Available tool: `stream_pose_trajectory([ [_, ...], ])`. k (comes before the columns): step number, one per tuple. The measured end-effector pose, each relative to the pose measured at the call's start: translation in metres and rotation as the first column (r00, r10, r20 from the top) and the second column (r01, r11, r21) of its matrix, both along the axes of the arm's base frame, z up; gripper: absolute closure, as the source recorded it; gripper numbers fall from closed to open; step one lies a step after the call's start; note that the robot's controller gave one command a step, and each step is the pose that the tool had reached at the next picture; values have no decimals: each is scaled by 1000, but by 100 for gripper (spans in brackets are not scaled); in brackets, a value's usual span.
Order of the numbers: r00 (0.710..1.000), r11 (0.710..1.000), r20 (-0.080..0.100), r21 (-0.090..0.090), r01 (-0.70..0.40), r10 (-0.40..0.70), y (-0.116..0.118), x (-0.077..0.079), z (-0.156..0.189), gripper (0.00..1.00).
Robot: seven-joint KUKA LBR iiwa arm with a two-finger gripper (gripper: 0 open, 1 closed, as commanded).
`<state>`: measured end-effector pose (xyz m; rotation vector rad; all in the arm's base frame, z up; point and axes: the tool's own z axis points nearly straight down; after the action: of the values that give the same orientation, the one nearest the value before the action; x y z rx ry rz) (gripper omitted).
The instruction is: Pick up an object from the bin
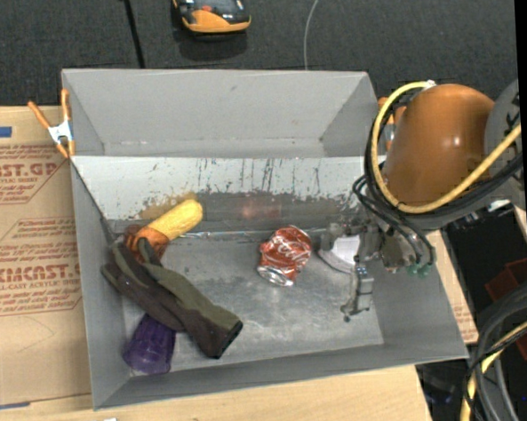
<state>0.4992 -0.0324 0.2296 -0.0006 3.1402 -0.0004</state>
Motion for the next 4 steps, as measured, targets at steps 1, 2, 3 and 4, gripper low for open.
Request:
stream_pose_trajectory([
  [1,1000,1000,8,1,11,-11,42,30,-57,0],
  [2,994,994,-1,0,-109,109,96,65,-86,0],
  [3,994,994,1,2,-111,111,84,74,-96,0],
  [4,964,964,3,0,-264,264,51,76,-133,0],
])
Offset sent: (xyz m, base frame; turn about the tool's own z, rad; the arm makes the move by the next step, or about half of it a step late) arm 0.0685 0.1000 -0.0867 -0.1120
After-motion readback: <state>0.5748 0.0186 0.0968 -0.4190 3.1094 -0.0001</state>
